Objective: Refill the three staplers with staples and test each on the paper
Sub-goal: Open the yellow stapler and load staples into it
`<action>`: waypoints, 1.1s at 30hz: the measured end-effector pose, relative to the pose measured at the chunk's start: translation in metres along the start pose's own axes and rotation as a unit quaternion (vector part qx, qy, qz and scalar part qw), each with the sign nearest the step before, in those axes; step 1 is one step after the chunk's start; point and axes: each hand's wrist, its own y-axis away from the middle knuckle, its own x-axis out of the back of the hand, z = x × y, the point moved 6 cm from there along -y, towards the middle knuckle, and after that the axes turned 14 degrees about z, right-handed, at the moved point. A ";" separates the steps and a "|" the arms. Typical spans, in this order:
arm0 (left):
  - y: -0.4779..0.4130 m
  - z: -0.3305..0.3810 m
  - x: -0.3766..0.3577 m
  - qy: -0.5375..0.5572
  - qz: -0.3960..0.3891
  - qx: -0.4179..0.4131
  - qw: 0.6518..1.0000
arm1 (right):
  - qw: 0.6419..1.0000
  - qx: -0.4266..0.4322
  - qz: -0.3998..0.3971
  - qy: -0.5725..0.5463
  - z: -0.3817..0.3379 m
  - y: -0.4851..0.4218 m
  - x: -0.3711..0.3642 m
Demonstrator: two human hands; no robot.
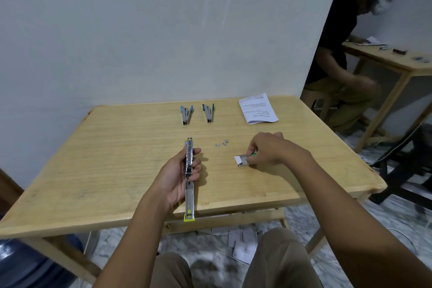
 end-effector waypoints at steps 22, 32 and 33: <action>-0.004 -0.001 0.003 -0.007 0.007 0.004 1.000 | 0.930 0.046 0.171 -0.323 -0.017 0.022 0.009; -0.012 -0.006 0.004 0.009 -0.029 0.028 0.999 | 0.882 0.105 0.131 -0.439 -0.093 0.036 -0.010; -0.011 -0.005 0.004 0.009 -0.032 0.025 0.999 | 0.885 0.113 0.133 -0.432 -0.098 0.035 -0.012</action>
